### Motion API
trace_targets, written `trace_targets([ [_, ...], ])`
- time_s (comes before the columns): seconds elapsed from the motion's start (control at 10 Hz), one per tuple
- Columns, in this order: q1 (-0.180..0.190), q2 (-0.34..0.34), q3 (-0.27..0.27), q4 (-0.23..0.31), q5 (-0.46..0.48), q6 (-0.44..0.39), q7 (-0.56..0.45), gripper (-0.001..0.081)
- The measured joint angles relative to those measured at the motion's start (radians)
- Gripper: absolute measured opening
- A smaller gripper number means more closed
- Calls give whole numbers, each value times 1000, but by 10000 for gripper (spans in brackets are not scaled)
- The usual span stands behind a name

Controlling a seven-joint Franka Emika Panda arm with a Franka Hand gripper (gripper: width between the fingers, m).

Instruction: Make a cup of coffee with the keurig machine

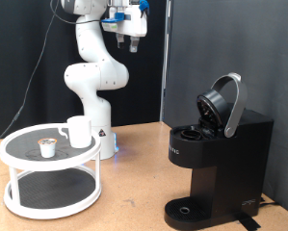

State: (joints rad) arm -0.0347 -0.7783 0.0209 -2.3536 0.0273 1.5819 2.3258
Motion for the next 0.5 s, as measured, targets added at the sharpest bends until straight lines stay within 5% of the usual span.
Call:
trace_targets([
  [0.5, -26, 1, -67, 1, -20, 3, -49, 734],
])
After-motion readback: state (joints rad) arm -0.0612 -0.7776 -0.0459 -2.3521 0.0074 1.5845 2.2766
